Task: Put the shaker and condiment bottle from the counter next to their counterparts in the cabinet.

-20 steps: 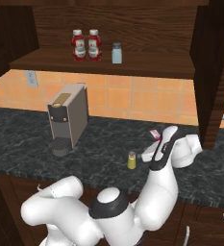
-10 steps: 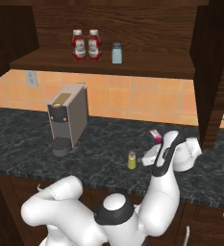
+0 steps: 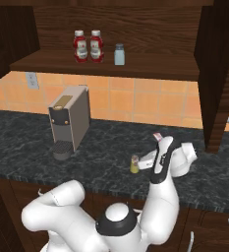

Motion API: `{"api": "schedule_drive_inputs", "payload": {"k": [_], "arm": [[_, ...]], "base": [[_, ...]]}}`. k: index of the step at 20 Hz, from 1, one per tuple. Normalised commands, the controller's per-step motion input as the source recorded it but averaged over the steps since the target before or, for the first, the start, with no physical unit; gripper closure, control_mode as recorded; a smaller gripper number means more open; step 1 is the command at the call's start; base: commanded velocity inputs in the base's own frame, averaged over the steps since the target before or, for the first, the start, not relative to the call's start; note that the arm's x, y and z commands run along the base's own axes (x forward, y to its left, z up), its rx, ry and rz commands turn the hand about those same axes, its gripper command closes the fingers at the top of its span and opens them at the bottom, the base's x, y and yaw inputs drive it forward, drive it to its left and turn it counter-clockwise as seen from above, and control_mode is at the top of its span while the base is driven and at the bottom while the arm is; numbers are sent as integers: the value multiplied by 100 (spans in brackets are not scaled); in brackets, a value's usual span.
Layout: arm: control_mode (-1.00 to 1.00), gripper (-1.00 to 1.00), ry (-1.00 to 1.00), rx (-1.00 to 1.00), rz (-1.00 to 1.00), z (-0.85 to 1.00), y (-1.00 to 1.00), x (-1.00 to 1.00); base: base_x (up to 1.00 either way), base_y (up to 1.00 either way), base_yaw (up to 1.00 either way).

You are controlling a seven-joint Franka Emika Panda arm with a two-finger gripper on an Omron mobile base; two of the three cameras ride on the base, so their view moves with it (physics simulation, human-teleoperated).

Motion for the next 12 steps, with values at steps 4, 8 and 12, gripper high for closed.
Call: {"api": "schedule_drive_inputs", "payload": {"k": [4,8,12], "arm": [[-100,-100,2,0,-3,-2,10,0],[-100,-100,1,0,-1,0,0,0],[-100,-100,0,0,-1,0,0,0]], "base": [[0,0,0],[0,0,0],[0,0,0]]}}
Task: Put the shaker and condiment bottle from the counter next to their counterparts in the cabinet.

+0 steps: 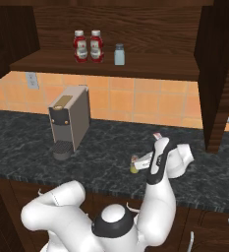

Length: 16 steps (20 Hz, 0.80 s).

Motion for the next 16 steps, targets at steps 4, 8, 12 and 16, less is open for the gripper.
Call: {"api": "schedule_drive_inputs", "payload": {"k": [4,8,12,16], "arm": [[-100,-100,0,0,0,0,1,0],[-100,-100,0,0,0,0,8,0],[-100,-100,0,0,0,0,0,0],[-100,-100,0,0,0,0,0,0]], "base": [[0,0,0],[0,0,0],[0,0,0],[0,0,0]]}}
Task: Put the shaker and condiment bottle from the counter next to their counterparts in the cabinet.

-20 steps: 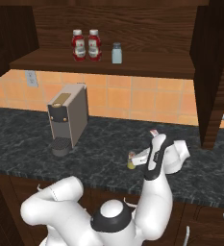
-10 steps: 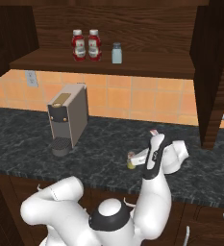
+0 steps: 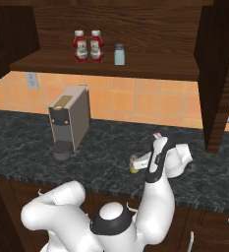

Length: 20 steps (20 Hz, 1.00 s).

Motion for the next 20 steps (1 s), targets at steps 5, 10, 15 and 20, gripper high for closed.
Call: {"api": "schedule_drive_inputs", "payload": {"k": [5,10,15,20], "arm": [[-100,-100,0,0,0,-1,0,1],[-100,-100,2,0,-2,-17,0,7],[-100,-100,2,0,-3,-13,1,20],[-100,-100,1,0,-5,0,0,13]], "base": [[0,0,0],[0,0,0],[0,0,0],[0,0,0]]}}
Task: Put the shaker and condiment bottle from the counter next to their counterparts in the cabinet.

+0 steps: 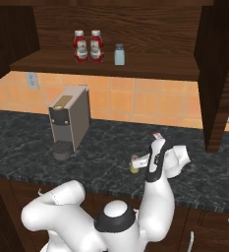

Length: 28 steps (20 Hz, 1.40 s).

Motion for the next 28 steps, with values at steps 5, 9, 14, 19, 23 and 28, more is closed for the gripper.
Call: {"api": "schedule_drive_inputs", "payload": {"k": [5,9,14,19,23,28], "arm": [[-100,-100,0,0,-5,-1,0,1],[-100,-100,0,0,-5,-7,0,0],[-100,-100,0,0,-4,-12,8,0],[-100,-100,0,0,-4,-2,2,0],[-100,100,0,0,-4,-6,6,0],[-100,100,0,0,-5,-5,6,3]], "base": [[0,0,0],[0,0,0],[0,0,0],[0,0,0],[0,0,0],[0,0,0]]}}
